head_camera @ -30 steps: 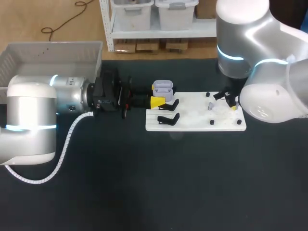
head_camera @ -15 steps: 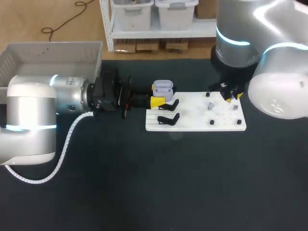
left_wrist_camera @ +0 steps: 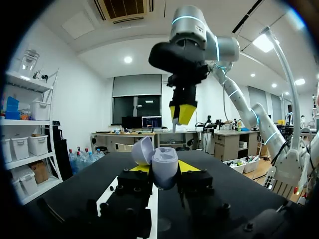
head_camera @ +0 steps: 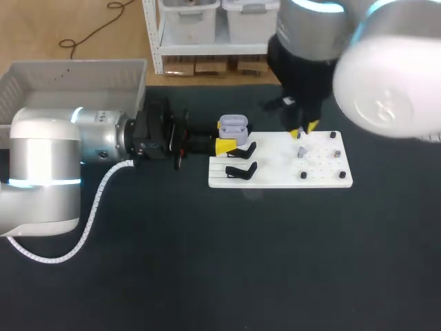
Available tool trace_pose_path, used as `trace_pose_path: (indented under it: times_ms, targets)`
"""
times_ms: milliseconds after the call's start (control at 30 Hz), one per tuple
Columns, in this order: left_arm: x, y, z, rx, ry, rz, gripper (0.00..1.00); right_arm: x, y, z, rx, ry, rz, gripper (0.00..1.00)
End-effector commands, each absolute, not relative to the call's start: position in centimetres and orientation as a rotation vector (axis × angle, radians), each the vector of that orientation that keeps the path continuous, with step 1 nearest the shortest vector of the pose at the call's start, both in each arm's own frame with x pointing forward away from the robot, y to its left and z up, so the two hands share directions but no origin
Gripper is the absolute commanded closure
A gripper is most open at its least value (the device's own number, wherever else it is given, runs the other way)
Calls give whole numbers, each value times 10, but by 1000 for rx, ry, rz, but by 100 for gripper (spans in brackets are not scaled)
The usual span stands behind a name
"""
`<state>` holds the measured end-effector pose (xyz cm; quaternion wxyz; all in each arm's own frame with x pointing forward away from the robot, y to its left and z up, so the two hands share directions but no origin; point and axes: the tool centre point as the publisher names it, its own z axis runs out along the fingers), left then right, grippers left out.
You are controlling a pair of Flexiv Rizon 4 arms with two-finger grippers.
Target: Pick up each earbud case from the left stands, insert the matching earbuds, close the lid, and place the case in the box.
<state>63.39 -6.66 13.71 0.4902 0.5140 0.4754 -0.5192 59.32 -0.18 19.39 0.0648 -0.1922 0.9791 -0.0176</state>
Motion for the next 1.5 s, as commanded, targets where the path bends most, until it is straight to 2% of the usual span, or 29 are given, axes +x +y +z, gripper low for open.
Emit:
trace_pose_path:
  times_ms: [33, 533, 1033, 1500]
  targets:
    - [633, -67, 136, 1245, 1152, -1258, 100, 591, 6, 207, -547, 2964, -21, 100]
    - [633, -67, 136, 1245, 1152, -1258, 100, 591, 6, 207, -547, 2964, -21, 100]
    - [633, -67, 136, 1245, 1152, -1258, 100, 602, 71, 213, -191, 3066, 28, 100]
    - [633, -67, 136, 1245, 1152, -1258, 100, 602, 81, 210, -124, 3127, 20, 100]
